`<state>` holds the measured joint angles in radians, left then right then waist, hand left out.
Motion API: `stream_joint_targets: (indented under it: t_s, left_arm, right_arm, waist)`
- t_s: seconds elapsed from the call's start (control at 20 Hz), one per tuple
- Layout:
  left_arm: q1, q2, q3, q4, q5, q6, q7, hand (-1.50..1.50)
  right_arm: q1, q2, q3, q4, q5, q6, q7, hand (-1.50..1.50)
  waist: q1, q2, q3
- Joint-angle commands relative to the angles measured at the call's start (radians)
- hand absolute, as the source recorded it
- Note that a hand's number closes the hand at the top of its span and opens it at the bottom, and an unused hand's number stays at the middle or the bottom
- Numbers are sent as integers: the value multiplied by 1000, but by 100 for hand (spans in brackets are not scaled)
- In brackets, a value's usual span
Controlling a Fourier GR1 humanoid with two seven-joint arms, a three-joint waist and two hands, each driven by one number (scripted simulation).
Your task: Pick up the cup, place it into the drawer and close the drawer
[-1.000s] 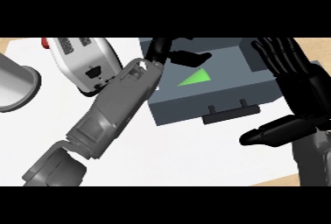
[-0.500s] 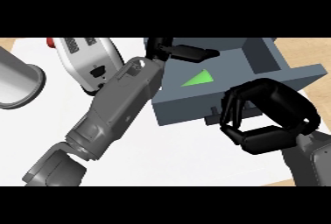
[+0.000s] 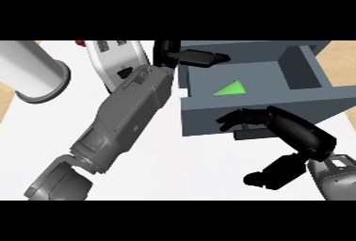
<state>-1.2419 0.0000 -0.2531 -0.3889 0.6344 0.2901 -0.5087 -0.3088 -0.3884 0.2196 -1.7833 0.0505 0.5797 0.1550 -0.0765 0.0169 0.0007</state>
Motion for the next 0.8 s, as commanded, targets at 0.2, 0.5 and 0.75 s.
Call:
stream_joint_targets:
  t_s: [0.2, 0.5, 0.75]
  left_arm:
    - [52, 10, 34, -18, 17, -53, -50, -150]
    - [160, 48, 28, -129, 39, -73, -43, -150]
    - [234, 98, 21, -190, 36, -136, -36, -150]
  right_arm:
    - [39, 41, 138, 258, 354, -158, -144, -150]
    - [-87, 48, 132, 670, 450, -227, -327, 150]
    - [-247, 129, 80, 975, 494, -354, -422, 150]
  waist:
    - [79, -8, 0]
    - [142, -12, 1]
    - [162, -3, 2]
